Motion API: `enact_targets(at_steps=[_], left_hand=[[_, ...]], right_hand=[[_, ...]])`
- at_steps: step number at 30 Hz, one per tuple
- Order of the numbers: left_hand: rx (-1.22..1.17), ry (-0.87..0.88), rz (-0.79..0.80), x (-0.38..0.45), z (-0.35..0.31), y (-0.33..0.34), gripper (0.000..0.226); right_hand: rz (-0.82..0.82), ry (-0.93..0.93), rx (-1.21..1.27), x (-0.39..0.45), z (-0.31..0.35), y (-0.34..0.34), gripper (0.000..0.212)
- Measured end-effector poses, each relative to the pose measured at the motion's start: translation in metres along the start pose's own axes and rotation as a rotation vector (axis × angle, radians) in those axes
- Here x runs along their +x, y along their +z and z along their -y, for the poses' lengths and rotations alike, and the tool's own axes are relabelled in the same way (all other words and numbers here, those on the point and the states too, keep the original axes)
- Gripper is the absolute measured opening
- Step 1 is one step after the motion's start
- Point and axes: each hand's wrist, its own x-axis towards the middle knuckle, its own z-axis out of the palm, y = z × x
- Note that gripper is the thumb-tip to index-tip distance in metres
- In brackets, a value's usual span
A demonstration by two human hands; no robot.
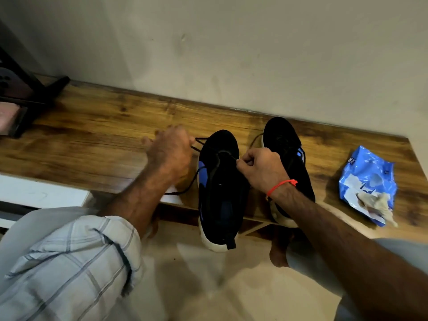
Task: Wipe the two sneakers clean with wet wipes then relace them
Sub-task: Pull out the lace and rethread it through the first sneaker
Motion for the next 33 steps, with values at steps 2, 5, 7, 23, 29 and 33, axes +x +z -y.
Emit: enact_targets(at_steps=[2,5,7,23,29,33], left_hand=[[0.102,-0.094,0.036,0.011,0.018,-0.011,0.019],[0.005,0.038,-0.041,0.006,0.01,-0.006,0.023],[-0.08,0.155,-0.027,-0.005,-0.008,0.005,0.03],[0.105,0.109,-0.154,0.011,0.014,-0.014,0.028],[0.13,0.295,0.092,-0.009,-0.019,0.017,0.028],[0.145,0.219,0.069,-0.003,-0.015,0.009,0.025]], right_hand=[[0.015,-0.001,0.029,0.0,0.0,0.0,0.024],[0.032,-0.027,0.05,0.0,0.004,0.003,0.022],[0.037,-0.028,0.045,0.0,0.006,0.003,0.024],[0.026,-0.036,0.034,-0.003,0.009,-0.003,0.022],[0.021,-0.05,0.038,-0.004,0.013,-0.002,0.018],[0.023,-0.019,0.047,-0.004,0.012,-0.001,0.019]])
